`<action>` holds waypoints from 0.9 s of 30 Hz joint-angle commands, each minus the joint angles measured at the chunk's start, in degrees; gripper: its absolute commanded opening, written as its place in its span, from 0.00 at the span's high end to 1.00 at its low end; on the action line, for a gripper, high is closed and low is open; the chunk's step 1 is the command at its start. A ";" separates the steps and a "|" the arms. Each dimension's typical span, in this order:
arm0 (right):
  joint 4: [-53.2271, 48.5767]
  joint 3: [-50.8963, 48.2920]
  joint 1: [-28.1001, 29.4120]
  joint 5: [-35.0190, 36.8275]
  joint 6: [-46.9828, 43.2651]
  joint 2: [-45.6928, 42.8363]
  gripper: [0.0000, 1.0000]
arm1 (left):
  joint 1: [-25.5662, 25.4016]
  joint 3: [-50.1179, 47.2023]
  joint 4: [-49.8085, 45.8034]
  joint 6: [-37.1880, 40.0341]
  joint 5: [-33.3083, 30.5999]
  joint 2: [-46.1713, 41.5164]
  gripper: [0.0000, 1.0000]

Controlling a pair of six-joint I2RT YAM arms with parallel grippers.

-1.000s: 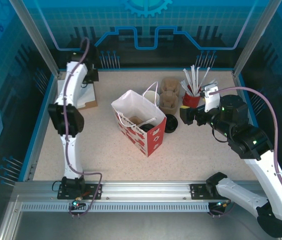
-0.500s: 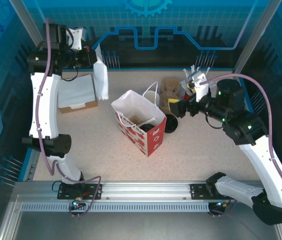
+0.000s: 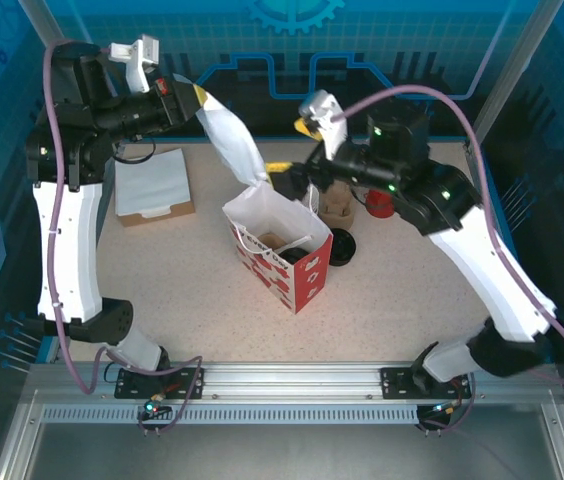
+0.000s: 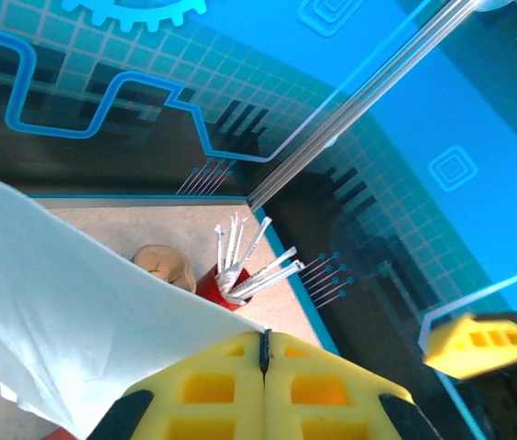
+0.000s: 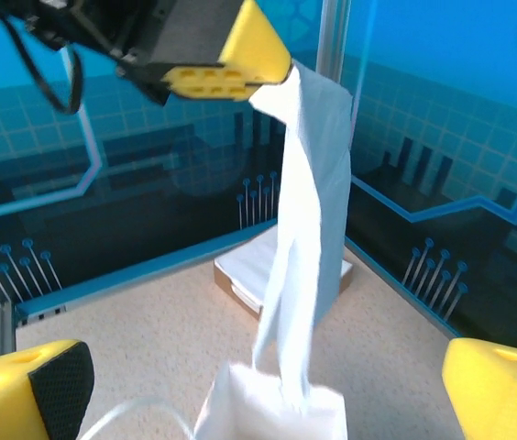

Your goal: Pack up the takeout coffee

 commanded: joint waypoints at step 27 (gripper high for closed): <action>-16.97 32.39 -2.60 -13.35 12.39 19.82 1.00 | -0.32 -1.84 -0.77 -4.61 5.22 -4.34 0.29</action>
